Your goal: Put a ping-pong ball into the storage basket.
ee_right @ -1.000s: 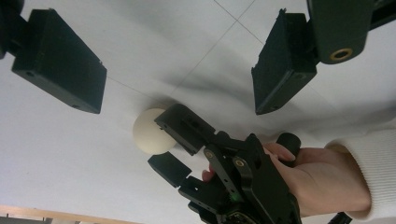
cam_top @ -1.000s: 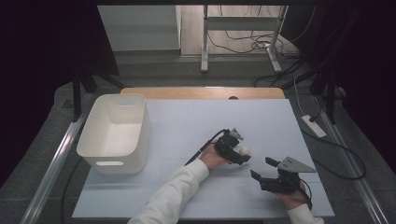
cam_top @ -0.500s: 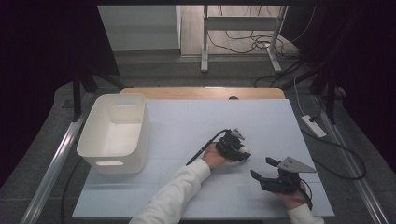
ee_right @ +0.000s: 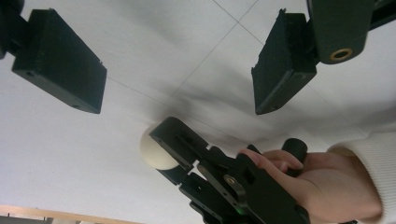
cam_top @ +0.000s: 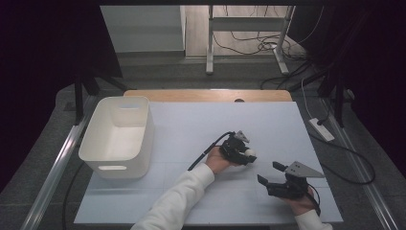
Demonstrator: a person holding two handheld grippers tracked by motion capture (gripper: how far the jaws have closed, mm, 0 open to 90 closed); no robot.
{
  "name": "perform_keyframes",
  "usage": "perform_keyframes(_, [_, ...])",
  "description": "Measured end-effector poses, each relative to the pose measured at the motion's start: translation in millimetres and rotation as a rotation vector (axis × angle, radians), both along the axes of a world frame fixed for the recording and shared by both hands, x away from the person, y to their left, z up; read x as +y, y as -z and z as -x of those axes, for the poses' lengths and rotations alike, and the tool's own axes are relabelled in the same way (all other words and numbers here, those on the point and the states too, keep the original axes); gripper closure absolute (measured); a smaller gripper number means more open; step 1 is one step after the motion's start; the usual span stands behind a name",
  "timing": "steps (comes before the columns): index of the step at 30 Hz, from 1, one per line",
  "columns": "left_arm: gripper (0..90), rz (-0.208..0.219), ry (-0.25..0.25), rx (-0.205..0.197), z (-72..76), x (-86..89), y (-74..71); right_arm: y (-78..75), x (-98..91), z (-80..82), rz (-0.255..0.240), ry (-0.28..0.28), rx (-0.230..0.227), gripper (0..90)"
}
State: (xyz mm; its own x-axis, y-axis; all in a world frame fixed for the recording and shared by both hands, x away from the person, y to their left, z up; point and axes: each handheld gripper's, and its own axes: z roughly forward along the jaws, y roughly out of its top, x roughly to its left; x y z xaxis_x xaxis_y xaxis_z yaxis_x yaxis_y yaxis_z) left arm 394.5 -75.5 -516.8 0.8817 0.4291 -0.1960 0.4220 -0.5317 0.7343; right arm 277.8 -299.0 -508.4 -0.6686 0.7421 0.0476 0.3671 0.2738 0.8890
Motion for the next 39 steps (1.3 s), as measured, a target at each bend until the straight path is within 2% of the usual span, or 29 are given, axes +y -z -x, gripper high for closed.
perform_keyframes(10, [51.0, 0.020, -0.023, -0.010, 3.4, 10.9, -6.9, 0.3, 0.2, -0.2, 0.002, 0.001, 0.001, 18.0])
perform_keyframes(21, [51.0, 0.034, -0.061, -0.031, 8.8, 34.2, -17.4, 0.0, 0.7, -0.4, 0.008, -0.002, -0.002, 18.0])
perform_keyframes(39, [51.0, 0.062, -0.060, -0.063, 18.1, 49.0, -25.8, 0.0, 1.0, -0.4, 0.008, 0.000, -0.002, 18.0])
